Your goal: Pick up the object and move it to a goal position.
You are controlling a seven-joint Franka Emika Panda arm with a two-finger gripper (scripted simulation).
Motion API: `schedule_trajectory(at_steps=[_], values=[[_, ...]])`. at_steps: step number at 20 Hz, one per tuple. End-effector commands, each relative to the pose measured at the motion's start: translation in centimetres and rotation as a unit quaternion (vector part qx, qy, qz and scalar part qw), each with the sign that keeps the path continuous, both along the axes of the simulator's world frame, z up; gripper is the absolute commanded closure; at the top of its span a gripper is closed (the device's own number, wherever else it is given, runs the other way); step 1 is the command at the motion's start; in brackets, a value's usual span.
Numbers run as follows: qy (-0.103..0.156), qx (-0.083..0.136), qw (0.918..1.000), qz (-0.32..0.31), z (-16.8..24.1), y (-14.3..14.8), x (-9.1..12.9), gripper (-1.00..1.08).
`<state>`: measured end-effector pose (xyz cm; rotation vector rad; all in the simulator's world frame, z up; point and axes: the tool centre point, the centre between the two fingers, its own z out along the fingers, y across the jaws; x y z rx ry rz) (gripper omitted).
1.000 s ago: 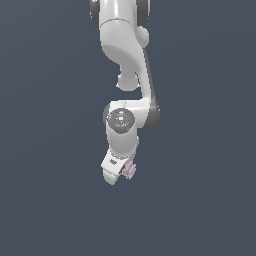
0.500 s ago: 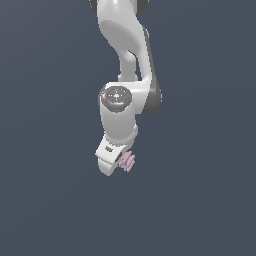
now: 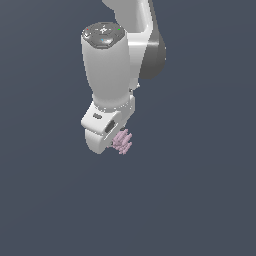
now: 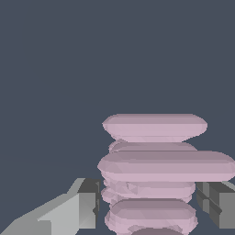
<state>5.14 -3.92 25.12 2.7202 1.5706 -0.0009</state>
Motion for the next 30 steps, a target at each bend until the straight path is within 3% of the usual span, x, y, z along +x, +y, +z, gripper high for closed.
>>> schedule_trajectory(at_steps=[1, 17, 30], values=[[0.000, 0.000, 1.0000, 0.000, 3.0, -0.4, -0.6, 1.08], [0.000, 0.001, 1.0000, 0.000, 20.4, -2.7, -3.4, 1.08], [0.000, 0.000, 1.0000, -0.001, 26.6, -3.7, -4.0, 1.08]])
